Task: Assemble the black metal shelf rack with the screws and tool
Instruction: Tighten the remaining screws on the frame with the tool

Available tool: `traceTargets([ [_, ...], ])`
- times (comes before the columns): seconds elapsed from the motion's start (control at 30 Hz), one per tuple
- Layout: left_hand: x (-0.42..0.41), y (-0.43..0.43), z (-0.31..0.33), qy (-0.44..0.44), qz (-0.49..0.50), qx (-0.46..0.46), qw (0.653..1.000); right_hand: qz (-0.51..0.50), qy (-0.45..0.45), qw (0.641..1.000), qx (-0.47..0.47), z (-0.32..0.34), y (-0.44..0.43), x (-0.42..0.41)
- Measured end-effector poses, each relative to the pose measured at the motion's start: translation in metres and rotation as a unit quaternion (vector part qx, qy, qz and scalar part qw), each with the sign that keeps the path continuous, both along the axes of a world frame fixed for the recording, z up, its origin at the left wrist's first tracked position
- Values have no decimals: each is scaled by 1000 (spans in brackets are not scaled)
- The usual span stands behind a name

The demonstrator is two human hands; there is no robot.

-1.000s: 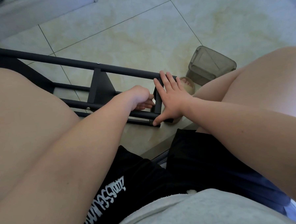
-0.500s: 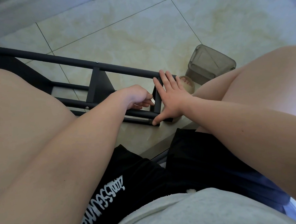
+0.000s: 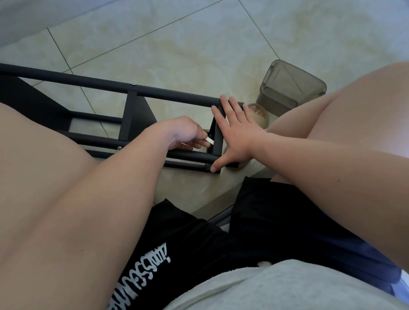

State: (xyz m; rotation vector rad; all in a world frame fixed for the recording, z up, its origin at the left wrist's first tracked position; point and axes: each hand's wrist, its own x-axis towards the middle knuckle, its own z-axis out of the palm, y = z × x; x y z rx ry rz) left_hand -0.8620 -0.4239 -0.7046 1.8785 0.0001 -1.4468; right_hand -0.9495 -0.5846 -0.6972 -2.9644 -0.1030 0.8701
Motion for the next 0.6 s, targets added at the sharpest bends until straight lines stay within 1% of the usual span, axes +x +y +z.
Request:
traceTargets([
  [0.17, -1, 4, 2, -21, -29, -5, 999, 2, 0, 1000, 1, 1, 0, 0],
  [0.47, -1, 9, 6, -74, -140, -9, 987, 2, 3, 1000, -6, 2, 1, 0],
  [0.6, -1, 10, 7, -90, -164, 1, 982, 0, 1, 1000, -5, 2, 2, 0],
])
